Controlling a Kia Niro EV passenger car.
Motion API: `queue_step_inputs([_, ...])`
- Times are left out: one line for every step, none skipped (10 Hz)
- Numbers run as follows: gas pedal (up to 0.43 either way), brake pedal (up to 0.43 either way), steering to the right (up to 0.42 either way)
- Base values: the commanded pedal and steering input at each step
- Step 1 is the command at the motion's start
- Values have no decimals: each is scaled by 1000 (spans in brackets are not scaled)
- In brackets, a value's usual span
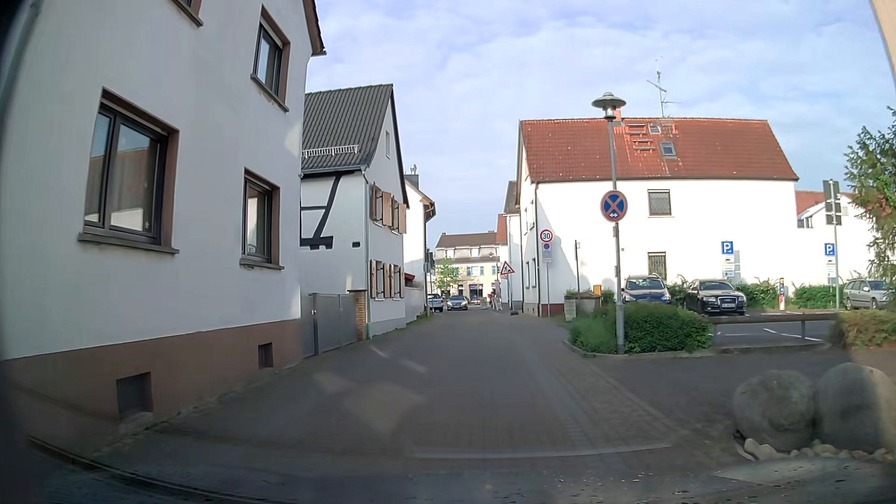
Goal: Follow the waypoints while adhering to traffic rules and regulations
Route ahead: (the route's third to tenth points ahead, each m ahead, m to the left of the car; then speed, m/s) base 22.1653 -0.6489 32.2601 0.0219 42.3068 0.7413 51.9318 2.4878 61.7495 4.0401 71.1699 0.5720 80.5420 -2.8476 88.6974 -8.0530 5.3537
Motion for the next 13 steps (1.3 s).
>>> queue_step_inputs([59, 0, -4])
queue_step_inputs([59, 0, -4])
queue_step_inputs([59, 0, -4])
queue_step_inputs([59, 0, -4])
queue_step_inputs([59, 0, -4])
queue_step_inputs([59, 0, -4])
queue_step_inputs([59, 0, -4])
queue_step_inputs([59, 0, -4])
queue_step_inputs([59, 0, -1])
queue_step_inputs([59, 0, 1])
queue_step_inputs([47, 0, 2])
queue_step_inputs([28, 0, 4])
queue_step_inputs([0, 0, 8])
